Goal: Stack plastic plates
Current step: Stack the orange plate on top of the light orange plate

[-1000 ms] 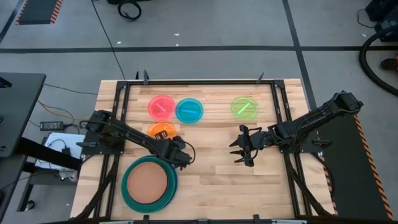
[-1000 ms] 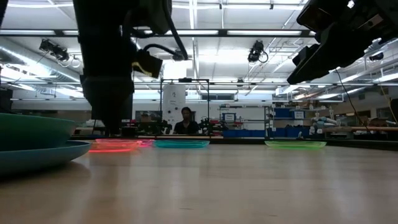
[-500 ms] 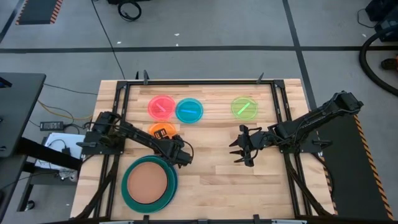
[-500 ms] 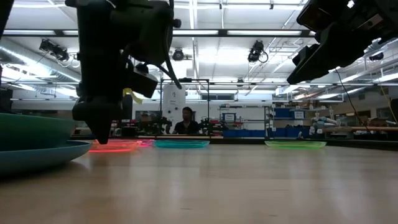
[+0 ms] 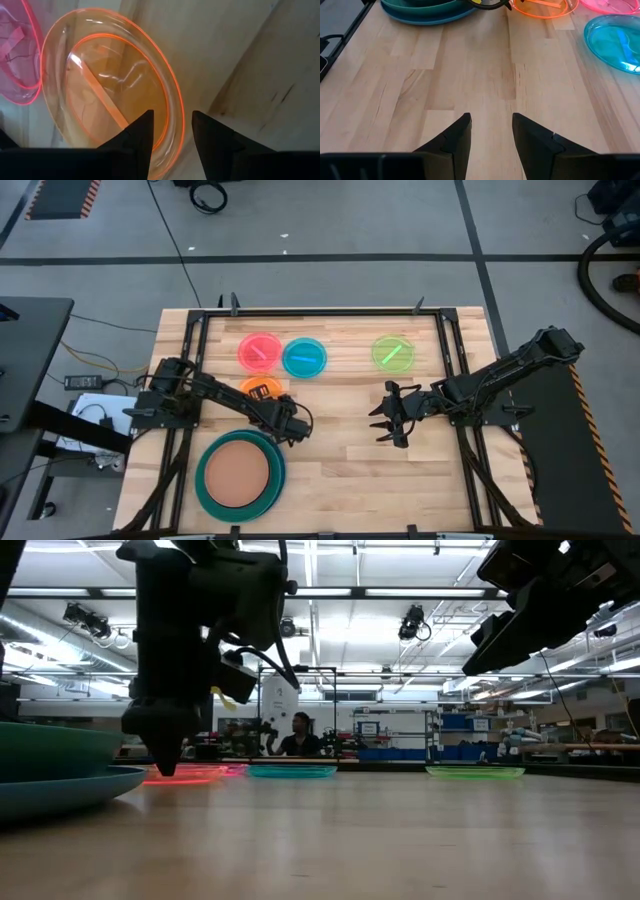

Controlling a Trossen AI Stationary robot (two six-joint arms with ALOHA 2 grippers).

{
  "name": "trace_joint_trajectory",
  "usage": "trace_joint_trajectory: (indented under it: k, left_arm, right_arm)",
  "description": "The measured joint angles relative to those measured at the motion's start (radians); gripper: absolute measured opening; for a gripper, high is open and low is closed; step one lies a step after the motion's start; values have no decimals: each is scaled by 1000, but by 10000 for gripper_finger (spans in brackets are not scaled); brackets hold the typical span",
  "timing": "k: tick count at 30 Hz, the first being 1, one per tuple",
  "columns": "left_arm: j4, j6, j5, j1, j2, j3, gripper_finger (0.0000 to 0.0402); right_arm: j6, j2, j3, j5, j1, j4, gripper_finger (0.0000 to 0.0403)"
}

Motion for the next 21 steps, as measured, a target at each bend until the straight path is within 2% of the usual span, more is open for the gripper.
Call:
trace_joint_trajectory:
  k: [5, 16, 21]
  left_arm:
    - [1, -3, 14, 7, 0, 0, 130]
    - [10, -4, 45, 14, 0, 0, 13]
    - [8, -13, 53, 14, 0, 0, 6]
  right_arm:
    - [0, 0, 0, 0, 0, 0, 153]
    - [0, 0, 0, 0, 0, 0, 153]
    - [0, 0, 0, -1, 0, 0, 153]
